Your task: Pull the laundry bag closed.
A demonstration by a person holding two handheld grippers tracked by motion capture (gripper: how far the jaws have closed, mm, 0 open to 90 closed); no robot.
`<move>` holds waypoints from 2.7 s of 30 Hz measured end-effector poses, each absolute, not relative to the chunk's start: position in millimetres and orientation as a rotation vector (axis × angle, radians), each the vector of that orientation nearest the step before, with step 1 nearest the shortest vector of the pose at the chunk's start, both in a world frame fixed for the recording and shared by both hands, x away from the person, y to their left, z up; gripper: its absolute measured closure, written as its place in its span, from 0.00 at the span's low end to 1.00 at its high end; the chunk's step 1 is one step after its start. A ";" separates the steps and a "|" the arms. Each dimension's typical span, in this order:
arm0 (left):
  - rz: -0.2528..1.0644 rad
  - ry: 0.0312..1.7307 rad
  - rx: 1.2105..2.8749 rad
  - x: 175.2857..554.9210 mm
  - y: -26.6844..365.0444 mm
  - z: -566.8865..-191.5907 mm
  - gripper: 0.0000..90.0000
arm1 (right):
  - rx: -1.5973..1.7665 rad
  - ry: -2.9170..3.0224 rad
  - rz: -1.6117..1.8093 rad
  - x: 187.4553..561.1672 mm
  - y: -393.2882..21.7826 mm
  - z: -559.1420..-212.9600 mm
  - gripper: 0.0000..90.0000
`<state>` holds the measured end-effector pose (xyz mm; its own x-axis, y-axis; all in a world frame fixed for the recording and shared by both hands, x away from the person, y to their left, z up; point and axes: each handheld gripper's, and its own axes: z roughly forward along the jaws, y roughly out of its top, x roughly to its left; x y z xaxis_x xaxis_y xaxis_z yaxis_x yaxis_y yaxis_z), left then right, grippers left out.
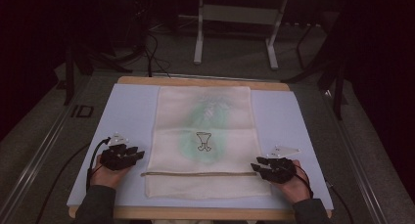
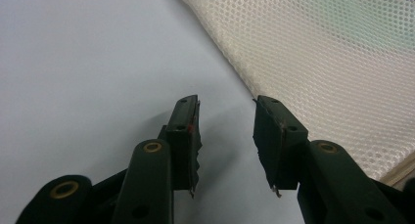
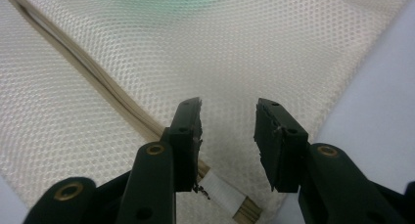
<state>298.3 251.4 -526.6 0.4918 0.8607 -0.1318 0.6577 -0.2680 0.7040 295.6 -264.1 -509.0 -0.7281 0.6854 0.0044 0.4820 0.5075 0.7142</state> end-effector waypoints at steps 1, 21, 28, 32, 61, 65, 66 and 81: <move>0.361 1.247 2.020 298.3 251.3 -526.7 0.69 | 0.973 2.489 1.032 295.9 -262.9 -508.6 0.72; 0.345 1.236 2.022 298.3 250.3 -527.2 0.69 | 0.857 2.594 1.015 296.6 -233.8 -505.4 0.76; 0.344 1.234 2.029 298.3 249.7 -527.6 0.69 | 0.813 2.624 1.008 297.6 -221.4 -506.6 0.76; 0.343 1.222 2.029 297.9 249.3 -527.0 0.69 | 0.797 2.638 1.006 298.7 -215.3 -507.2 0.76; 0.342 1.212 2.031 297.5 249.0 -526.7 0.70 | 0.643 2.713 1.036 301.9 -172.5 -502.2 0.74; 0.339 1.212 2.029 297.6 249.0 -526.9 0.70 | 0.626 2.720 1.041 302.0 -165.6 -501.1 0.74; 0.339 1.210 2.031 297.7 249.1 -526.8 0.70 | 0.617 2.722 1.042 302.3 -164.5 -501.0 0.74; 0.330 1.204 2.031 298.1 248.3 -527.2 0.71 | 0.558 2.746 1.056 305.1 -143.8 -498.0 0.74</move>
<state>298.1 248.3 -527.2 0.5266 0.8378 -0.1438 0.6476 -0.2858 0.7064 305.1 -143.8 -498.0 -0.9202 0.3915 -0.0036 0.2882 0.6834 0.6708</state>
